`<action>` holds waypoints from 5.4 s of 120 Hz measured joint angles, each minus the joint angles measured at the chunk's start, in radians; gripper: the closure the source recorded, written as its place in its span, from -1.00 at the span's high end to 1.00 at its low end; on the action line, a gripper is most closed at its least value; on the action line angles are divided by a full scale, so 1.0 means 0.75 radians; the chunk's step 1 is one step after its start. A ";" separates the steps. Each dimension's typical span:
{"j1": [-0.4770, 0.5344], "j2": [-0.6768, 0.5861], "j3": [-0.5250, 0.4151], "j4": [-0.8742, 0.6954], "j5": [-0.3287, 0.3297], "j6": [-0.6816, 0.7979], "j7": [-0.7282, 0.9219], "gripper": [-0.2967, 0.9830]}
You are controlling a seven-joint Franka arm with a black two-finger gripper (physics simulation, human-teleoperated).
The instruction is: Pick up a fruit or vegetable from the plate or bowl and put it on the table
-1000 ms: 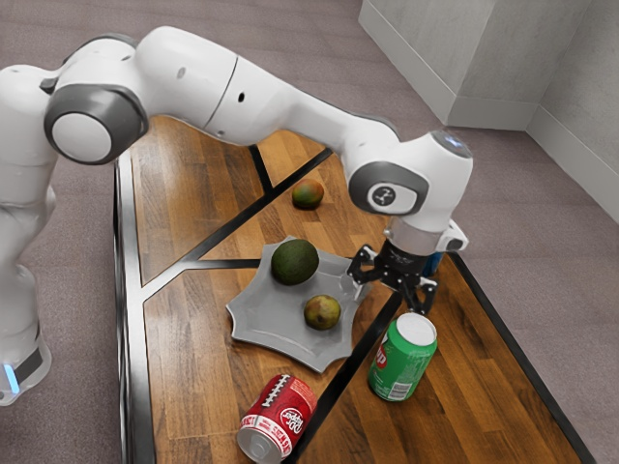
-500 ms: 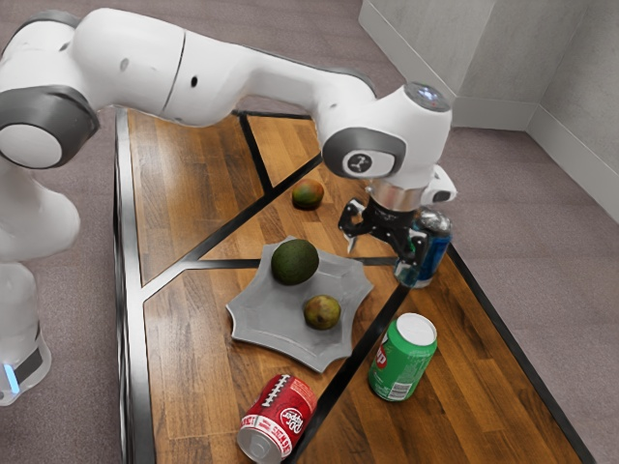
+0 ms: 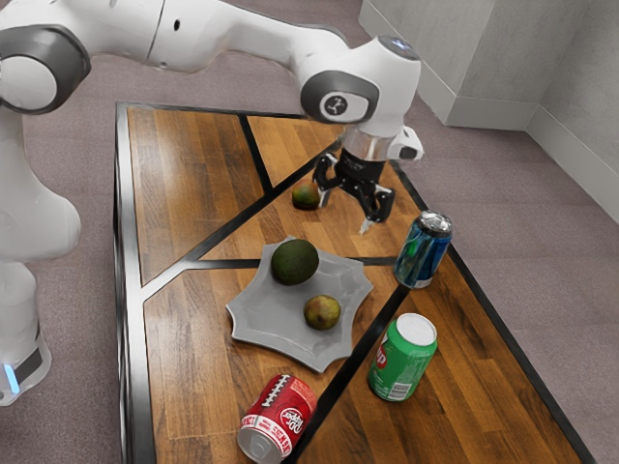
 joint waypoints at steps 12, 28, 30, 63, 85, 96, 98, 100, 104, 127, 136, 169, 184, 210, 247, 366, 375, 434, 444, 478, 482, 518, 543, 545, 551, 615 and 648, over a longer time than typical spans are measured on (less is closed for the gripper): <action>0.033 -0.001 0.002 0.213 0.011 -0.139 0.039 0.54; 0.049 -0.037 -0.036 0.370 0.015 -0.293 0.085 0.54; 0.051 -0.038 -0.040 0.380 0.015 -0.309 0.090 0.54; 0.063 0.024 -0.076 0.610 -0.065 -0.563 0.187 0.54; 0.667 -0.154 -0.909 0.578 -0.017 -0.651 0.233 0.53; 1.605 -0.435 -1.699 0.317 -0.011 -0.623 0.257 0.53; 1.673 -0.453 -1.749 0.281 -0.012 -0.618 0.261 0.53; 1.723 -0.465 -1.786 0.246 -0.015 -0.611 0.265 0.53; 1.786 -0.474 -1.832 0.173 -0.026 -0.595 0.273 0.53; 1.987 -0.289 -1.881 -0.012 -0.116 -0.444 0.307 0.54; 2.010 -0.280 -1.887 -0.100 -0.142 -0.374 0.319 0.54; 2.058 -0.306 -2.070 -0.269 -0.196 -0.127 0.279 0.54; 2.165 -0.345 -2.256 -0.320 -0.212 -0.067 0.242 0.54; 2.205 -0.342 -2.329 -0.378 -0.233 0.023 0.151 0.54; 2.427 -0.336 -2.596 -0.392 -0.265 0.133 -0.027 0.54; 2.527 -0.261 -2.791 -0.572 -0.291 0.453 -0.351 0.54; 2.529 -0.260 -2.793 -0.586 -0.291 0.468 -0.362 0.54; 2.552 -0.258 -2.832 -0.646 -0.291 0.554 -0.416 0.53; 2.553 -0.258 -2.842 -0.650 -0.291 0.565 -0.422 0.53; 2.552 -0.258 -2.859 -0.656 -0.291 0.583 -0.438 0.53; 2.552 -0.258 -2.859 -0.656 -0.291 0.584 -0.439 0.52; 2.553 -0.258 -2.859 -0.684 -0.287 0.596 -0.446 0.28; 2.553 -0.261 -2.859 -0.697 -0.280 0.601 -0.449 0.00; 2.553 -0.261 -2.858 -0.699 -0.279 0.601 -0.450 -0.03; 2.553 -0.264 -2.858 -0.703 -0.277 0.600 -0.452 -0.08; 2.557 -0.377 -2.811 -0.629 -0.263 0.535 -0.466 -0.29; 2.560 -0.403 -2.479 -0.484 -0.285 0.357 -0.419 -0.27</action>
